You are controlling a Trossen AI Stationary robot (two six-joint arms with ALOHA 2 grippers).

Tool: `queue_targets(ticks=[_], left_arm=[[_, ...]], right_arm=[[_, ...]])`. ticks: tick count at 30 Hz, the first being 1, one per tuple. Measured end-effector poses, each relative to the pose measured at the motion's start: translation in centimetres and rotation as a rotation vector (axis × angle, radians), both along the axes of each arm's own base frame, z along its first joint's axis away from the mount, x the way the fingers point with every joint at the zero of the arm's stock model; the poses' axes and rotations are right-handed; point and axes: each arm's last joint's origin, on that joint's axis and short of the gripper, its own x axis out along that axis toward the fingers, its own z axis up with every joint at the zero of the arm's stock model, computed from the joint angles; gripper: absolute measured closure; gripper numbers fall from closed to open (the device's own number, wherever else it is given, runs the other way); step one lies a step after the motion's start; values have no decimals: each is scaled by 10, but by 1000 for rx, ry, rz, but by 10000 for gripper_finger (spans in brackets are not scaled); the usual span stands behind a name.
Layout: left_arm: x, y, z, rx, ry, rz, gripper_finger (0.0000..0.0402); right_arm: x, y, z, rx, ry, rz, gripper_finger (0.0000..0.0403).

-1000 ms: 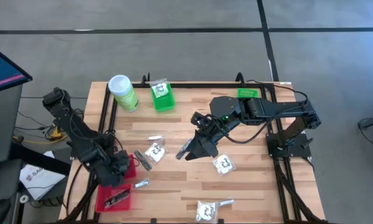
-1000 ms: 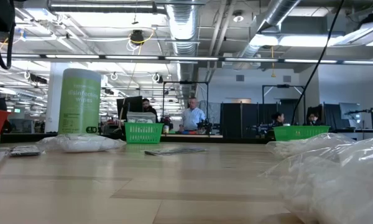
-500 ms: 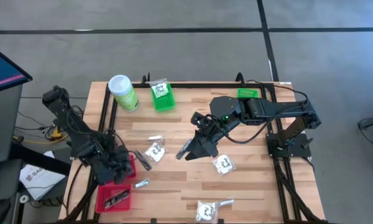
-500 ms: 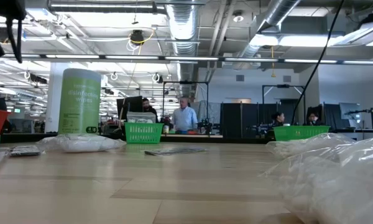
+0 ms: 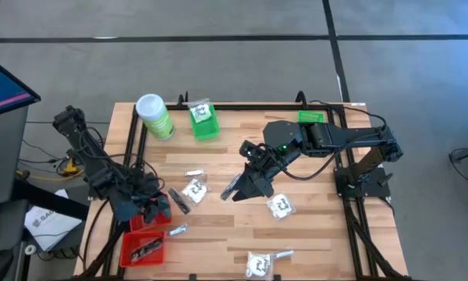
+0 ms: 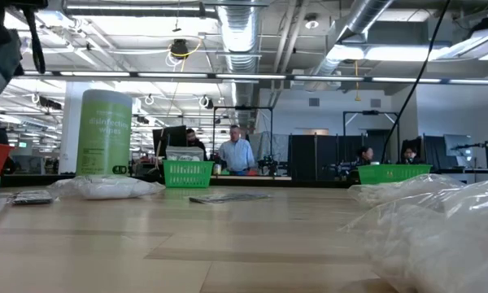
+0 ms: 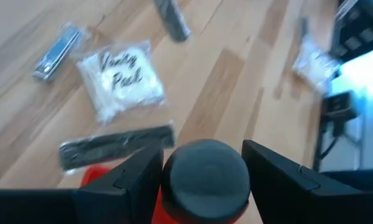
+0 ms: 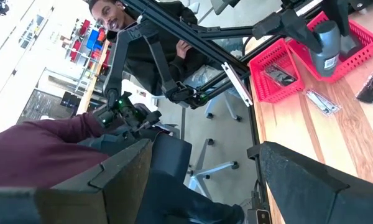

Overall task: Pick & Place Travel size toiletries
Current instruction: Put the black deodorant into the top red basket

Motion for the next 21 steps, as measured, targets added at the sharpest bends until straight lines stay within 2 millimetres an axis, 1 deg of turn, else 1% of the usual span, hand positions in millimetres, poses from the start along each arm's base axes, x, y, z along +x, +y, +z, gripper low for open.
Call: queue_targets(ticks=[4, 10, 14, 21], left_arm=[[2, -1, 6, -40, -76, 20, 192], [4, -3, 10, -51, -114, -8, 192], [6, -4, 13, -58, -161, 16, 192], [12, -9, 23, -73, -307, 61, 192]], right_arm=[[0, 0, 0, 0, 0, 0, 111], [0, 0, 0, 0, 0, 0, 111], [0, 0, 0, 0, 0, 0, 111], [0, 0, 0, 0, 0, 0, 111]])
